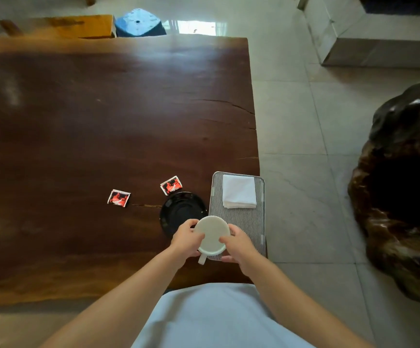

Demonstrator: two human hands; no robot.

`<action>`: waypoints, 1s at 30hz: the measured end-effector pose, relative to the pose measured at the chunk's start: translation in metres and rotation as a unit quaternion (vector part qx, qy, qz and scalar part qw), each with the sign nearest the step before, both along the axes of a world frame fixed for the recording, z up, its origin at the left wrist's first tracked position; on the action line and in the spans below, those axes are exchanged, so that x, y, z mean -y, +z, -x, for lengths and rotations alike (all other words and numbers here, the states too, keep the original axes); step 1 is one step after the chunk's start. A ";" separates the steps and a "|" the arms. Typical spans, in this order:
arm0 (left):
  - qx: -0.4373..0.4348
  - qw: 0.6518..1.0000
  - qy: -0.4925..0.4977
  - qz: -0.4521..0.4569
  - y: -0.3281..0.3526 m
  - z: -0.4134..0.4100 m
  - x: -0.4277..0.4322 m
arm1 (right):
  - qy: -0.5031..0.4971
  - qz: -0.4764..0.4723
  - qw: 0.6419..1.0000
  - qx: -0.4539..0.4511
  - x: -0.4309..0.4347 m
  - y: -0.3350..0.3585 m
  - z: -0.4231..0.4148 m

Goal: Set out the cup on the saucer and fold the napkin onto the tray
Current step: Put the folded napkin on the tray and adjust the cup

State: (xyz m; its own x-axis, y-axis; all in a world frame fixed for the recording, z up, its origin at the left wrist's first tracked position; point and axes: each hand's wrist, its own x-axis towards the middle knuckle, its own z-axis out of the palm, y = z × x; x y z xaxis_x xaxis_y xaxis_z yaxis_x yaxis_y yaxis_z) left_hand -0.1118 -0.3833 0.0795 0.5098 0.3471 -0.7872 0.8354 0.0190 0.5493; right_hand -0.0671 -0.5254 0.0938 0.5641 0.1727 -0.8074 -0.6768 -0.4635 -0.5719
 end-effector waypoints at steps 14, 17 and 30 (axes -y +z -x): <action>0.009 0.999 -0.038 0.010 -0.003 -0.020 0.013 | -0.029 0.019 0.999 -0.001 0.013 -0.008 -0.012; 0.011 1.000 -0.019 0.011 -0.005 -0.026 0.009 | -0.029 0.020 0.999 0.002 0.010 -0.008 -0.020; 0.044 0.995 0.085 0.000 -0.005 -0.044 -0.045 | -0.019 -0.034 0.998 -0.044 -0.046 -0.013 -0.055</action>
